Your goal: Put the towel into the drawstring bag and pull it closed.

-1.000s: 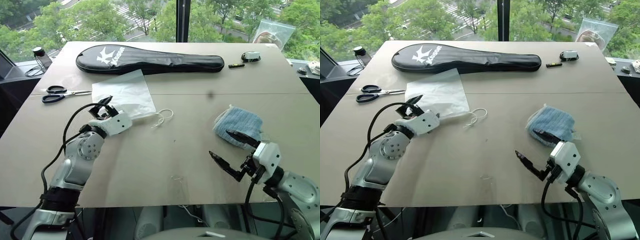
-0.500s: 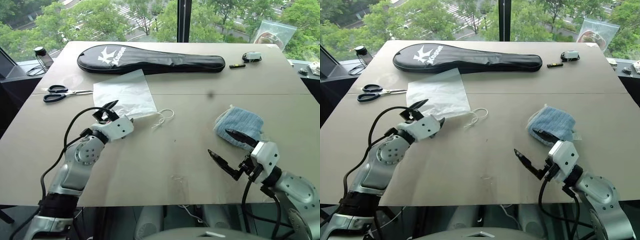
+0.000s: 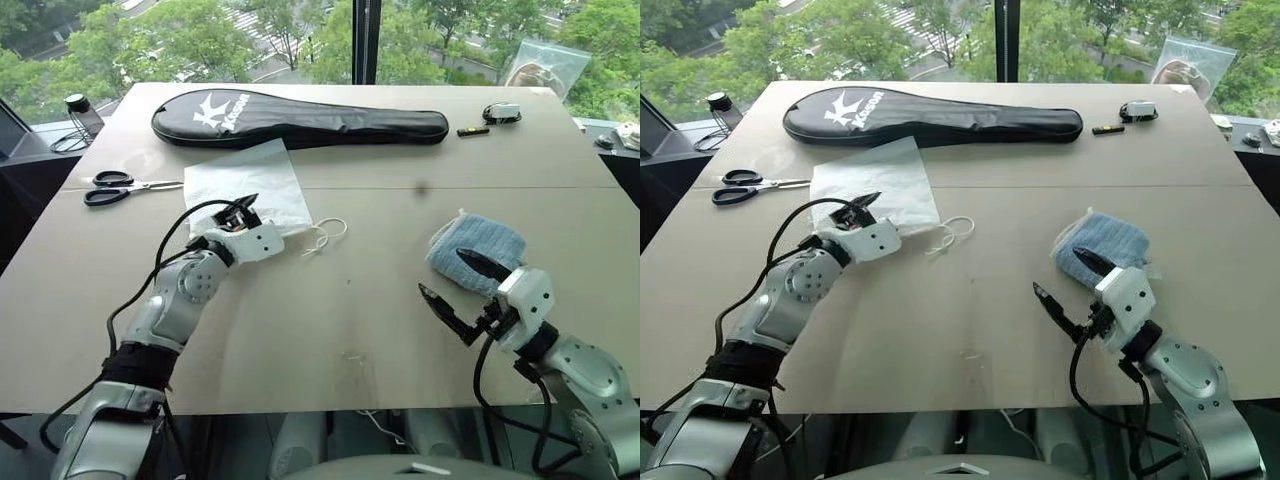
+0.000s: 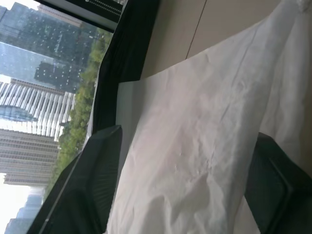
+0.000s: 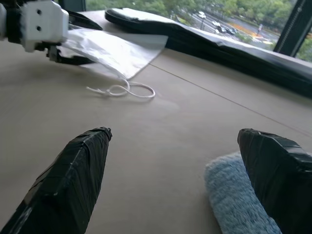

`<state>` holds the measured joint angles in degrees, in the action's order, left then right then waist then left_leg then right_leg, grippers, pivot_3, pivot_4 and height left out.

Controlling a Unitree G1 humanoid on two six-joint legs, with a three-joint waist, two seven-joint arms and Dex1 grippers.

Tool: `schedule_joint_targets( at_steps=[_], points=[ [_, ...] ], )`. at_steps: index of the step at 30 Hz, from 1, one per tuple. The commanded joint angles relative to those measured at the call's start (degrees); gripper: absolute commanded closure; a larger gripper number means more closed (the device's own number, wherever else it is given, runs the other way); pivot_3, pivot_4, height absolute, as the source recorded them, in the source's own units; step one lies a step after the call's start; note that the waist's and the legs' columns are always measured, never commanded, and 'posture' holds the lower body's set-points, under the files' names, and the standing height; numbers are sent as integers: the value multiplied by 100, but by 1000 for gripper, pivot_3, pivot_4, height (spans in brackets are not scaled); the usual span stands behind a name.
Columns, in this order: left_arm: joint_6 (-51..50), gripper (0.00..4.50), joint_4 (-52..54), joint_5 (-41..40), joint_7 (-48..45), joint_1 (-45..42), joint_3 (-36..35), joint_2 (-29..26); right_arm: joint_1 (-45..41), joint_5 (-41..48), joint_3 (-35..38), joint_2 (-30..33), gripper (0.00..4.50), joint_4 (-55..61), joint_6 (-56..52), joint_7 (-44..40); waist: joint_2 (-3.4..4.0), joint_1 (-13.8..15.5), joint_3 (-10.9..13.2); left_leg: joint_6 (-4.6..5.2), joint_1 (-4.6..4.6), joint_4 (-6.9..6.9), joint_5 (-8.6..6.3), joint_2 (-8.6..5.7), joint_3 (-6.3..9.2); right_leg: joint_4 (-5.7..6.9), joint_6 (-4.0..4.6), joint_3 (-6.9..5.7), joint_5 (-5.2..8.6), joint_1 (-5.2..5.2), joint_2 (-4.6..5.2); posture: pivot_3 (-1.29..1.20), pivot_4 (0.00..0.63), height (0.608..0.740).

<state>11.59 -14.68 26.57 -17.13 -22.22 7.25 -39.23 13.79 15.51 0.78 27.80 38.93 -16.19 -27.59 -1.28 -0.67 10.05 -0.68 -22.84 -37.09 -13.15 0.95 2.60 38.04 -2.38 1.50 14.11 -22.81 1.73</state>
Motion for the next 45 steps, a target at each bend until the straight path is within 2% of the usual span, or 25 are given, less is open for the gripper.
schedule_joint_targets(
  at_steps=[1,3,5,8,11,14,17,19,23,25,28,33,34,36,37,42,45],
  points=[
    [-141,2743,-47,-867,-787,-181,-268,-51,-144,-254,234,142,0,512,-962,513,0,-2,0,0,0,0,0,-1,-1,0,0,0,0,0,0,0,150,740],
    [-1293,3669,515,-2204,-2122,-143,-451,27,-179,437,807,-44,0,588,-1590,677,0,0,0,0,-1,0,0,-1,1,0,1,-2,0,0,0,0,150,740],
    [-2237,4447,998,-2962,-2902,-108,-527,-14,-215,793,1163,-175,0,633,-1948,797,0,1,0,0,-5,1,0,2,5,0,4,-5,-1,0,-1,0,150,740],
    [-4147,4447,1647,-3948,-3312,-321,-739,2,-410,1132,1575,-268,0,588,-2525,1050,0,-7,1,0,-8,-1,0,6,9,-1,3,-5,-1,0,2,0,150,740],
    [-6735,4447,2087,-4955,-3208,-915,-883,140,-895,1543,1923,-523,0,193,-3509,1568,-1,-18,1,0,-8,-8,0,-1,13,3,-18,-6,12,2,-6,0,150,740],
    [-8037,4447,2200,-5399,-2698,-1393,-1186,583,-1270,1781,2027,-764,0,-121,-4254,1914,3,-19,0,1,-4,-12,0,-1,22,5,-20,-11,13,7,-14,0,150,740],
    [-8731,4447,2278,-5610,-2123,-1750,-1516,1224,-1817,1835,2075,-1094,0,-734,-5132,2367,3,-32,0,1,-5,-11,0,-3,20,6,-19,-5,12,7,-15,0,150,740],
    [-8842,4447,2283,-5569,-1730,-1855,-1596,1578,-2133,1729,2025,-1248,0,-1102,-5451,2572,2,-58,0,1,-2,-10,0,-3,16,7,-4,2,3,6,-15,0,150,740],
    [-8833,4447,2255,-5509,-1125,-1919,-1737,2080,-2203,1331,1320,-910,0,-1491,-5513,2450,-27,-120,-18,1,2,-10,0,-4,15,6,3,4,-2,9,-15,0,150,740],
    [-8863,4447,2193,-5518,-826,-1979,-1888,2345,-2047,1090,594,-423,0,-1639,-5227,2044,-41,-146,-28,1,6,-11,1,-4,15,5,1,5,-2,11,-15,0,150,740],
    [-8985,4500,2225,-5612,-583,-2032,-2038,2607,-1842,674,-276,253,781,-1905,-4609,1500,-72,-149,-56,1,16,-13,0,-7,13,1,-21,5,10,22,-14,0,150,740],
    [-9249,4500,2301,-5819,-426,-2075,-2212,2810,-1761,239,-656,627,2920,-2141,-3741,1067,-109,-142,-87,0,19,-10,0,-4,23,-2,-22,-3,12,30,-18,0,150,740],
    [-9275,4500,2301,-5847,-419,-2075,-2214,2804,-1745,175,-650,627,3487,-2159,-3550,1021,-110,-140,-87,0,19,-11,0,-4,22,-4,-22,-3,11,32,-17,0,150,740],
    [-9316,4500,2274,-5898,-405,-2084,-2231,2785,-1717,143,-535,575,4226,-2112,-3209,922,-117,-135,-92,0,21,-14,0,-6,22,-5,-23,-2,11,34,-15,0,150,740],
    [-9310,4500,2260,-5914,-419,-2086,-2207,2747,-1703,137,-470,541,4435,-2067,-3024,862,-117,-134,-91,0,21,-14,0,-6,22,-5,-23,-2,11,34,-15,0,150,740],
    [-9147,4500,2157,-5896,-475,-2057,-1986,2549,-1370,577,-324,718,4435,-1141,-2050,-230,-96,-132,-78,0,16,-8,0,-6,23,-4,-23,-2,12,27,-16,0,150,740],
    [-9059,4500,2102,-5891,-486,-2052,-1883,2515,-1276,589,-367,806,4435,-781,-1760,-528,-79,-139,-64,-1,7,2,0,-6,22,-6,-21,0,13,13,-16,0,150,740]
  ],
)
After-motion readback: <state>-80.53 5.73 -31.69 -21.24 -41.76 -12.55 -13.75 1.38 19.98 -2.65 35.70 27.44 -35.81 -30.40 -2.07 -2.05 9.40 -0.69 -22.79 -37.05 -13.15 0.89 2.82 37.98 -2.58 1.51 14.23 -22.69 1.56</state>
